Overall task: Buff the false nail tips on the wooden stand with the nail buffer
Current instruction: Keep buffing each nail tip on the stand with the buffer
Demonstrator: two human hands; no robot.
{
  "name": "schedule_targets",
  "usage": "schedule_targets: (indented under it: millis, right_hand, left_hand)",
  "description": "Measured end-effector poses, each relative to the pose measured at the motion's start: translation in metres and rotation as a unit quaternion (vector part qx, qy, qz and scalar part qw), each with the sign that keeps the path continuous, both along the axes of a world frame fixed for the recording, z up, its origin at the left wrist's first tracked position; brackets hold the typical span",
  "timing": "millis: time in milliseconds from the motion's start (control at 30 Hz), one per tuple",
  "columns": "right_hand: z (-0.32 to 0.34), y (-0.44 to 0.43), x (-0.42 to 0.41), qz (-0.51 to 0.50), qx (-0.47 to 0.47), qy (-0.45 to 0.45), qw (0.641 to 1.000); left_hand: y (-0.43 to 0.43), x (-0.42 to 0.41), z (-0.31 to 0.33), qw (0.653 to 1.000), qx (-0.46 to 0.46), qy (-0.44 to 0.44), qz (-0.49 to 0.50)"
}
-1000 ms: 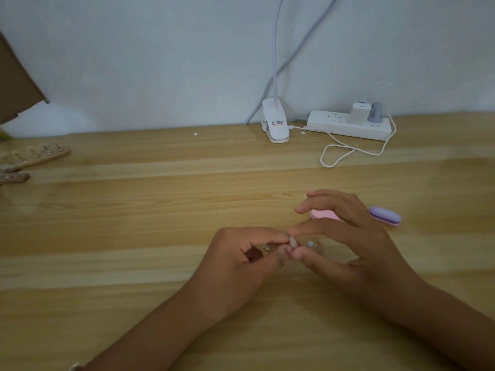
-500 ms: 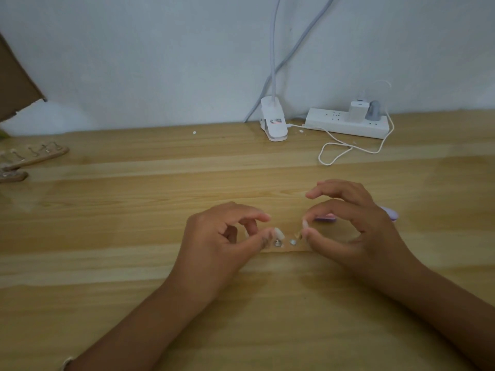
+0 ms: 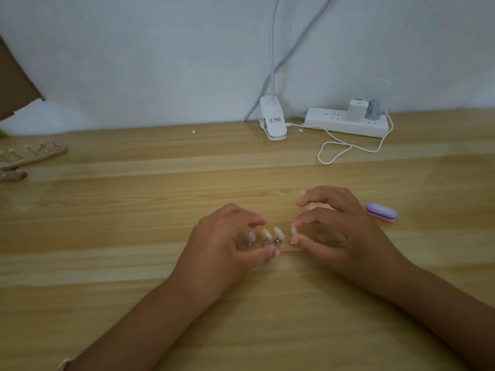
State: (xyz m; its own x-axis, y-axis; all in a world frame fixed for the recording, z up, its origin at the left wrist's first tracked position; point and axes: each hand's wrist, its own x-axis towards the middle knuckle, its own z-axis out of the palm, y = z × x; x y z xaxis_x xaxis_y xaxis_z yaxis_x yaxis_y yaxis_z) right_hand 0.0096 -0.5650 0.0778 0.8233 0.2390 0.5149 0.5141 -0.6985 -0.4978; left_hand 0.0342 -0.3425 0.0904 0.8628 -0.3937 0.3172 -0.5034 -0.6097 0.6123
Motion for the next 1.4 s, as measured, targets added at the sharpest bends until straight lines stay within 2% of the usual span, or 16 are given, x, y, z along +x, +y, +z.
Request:
schedule_targets:
  millis: [167,267,400,533,667,800,867,967,1100,1200,1400]
  right_hand:
    - [0.004,-0.006,0.001,-0.006,-0.01,0.023,1.0]
    - [0.011,-0.024,0.006,-0.054,-0.019,0.051,0.997]
    - [0.01,-0.041,0.013,-0.117,-0.117,0.044,0.985]
    - [0.007,-0.042,0.014,-0.094,-0.16,0.064,0.98]
    - [0.008,-0.039,0.012,-0.082,-0.11,0.018,0.99]
    - [0.019,-0.023,-0.002,0.009,-0.02,-0.017,1.0]
    - [0.02,-0.014,-0.007,0.034,-0.057,-0.029,0.997]
    - [0.019,-0.011,-0.008,0.015,-0.13,-0.044,0.99]
    - [0.022,-0.014,-0.008,0.01,-0.086,-0.007,0.996]
    - [0.019,-0.006,-0.011,0.023,-0.113,-0.032,0.993]
    - [0.02,-0.009,-0.009,0.017,-0.11,-0.019,0.994]
  left_hand:
    - [0.002,0.003,-0.006,0.999,0.034,-0.003,0.01]
    - [0.003,0.003,-0.007,0.999,0.039,-0.003,0.01]
    - [0.002,0.003,-0.006,1.0,0.024,0.008,0.013]
    - [0.002,0.003,-0.004,0.999,0.03,0.007,0.008]
    - [0.002,0.003,-0.003,0.999,0.034,0.004,0.007]
    - [0.002,0.004,-0.004,0.999,0.036,0.002,0.008]
    - [0.002,0.005,-0.005,0.999,0.038,0.0,0.009]
    - [0.002,0.005,-0.005,0.999,0.032,-0.001,0.009]
    - [0.002,0.004,-0.004,0.999,0.031,0.009,0.01]
    - [0.001,0.003,-0.002,0.999,0.03,0.01,0.007]
    - [0.002,0.003,-0.003,1.0,0.027,0.011,0.01]
